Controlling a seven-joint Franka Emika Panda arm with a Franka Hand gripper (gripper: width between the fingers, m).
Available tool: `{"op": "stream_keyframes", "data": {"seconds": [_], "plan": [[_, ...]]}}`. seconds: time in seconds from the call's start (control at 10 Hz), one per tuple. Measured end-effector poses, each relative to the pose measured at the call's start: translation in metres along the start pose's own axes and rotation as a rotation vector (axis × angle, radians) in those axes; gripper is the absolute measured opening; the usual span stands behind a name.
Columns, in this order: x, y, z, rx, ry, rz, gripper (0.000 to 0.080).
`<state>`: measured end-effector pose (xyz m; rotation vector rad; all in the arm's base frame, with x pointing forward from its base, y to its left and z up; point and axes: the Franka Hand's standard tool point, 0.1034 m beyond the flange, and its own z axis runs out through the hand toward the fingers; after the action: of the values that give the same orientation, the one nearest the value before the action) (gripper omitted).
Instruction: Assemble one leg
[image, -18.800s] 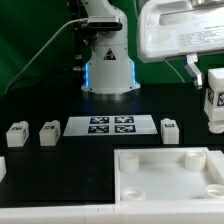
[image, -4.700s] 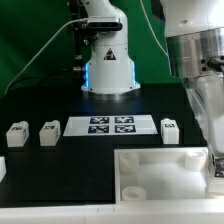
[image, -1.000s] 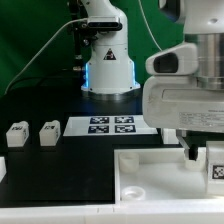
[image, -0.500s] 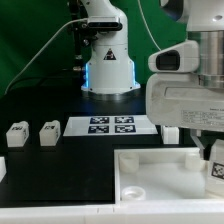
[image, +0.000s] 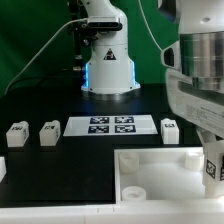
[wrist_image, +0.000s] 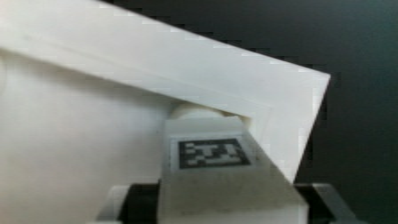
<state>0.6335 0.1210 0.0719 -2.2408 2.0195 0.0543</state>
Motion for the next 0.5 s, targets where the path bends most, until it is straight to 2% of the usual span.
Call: {"op": "stream_keyframes", "data": {"seconds": [0.2, 0.4, 0.5], "plan": [[-0.0036, 0.0006, 0.0048, 0.019, -0.035, 0.375, 0.0296], [-0.0057, 0.0005, 0.0052, 0.025, -0.031, 0.458, 0.0296], [-0.0055, 0.0007, 0.0054, 0.026, -0.03, 0.388, 0.0357]]}}
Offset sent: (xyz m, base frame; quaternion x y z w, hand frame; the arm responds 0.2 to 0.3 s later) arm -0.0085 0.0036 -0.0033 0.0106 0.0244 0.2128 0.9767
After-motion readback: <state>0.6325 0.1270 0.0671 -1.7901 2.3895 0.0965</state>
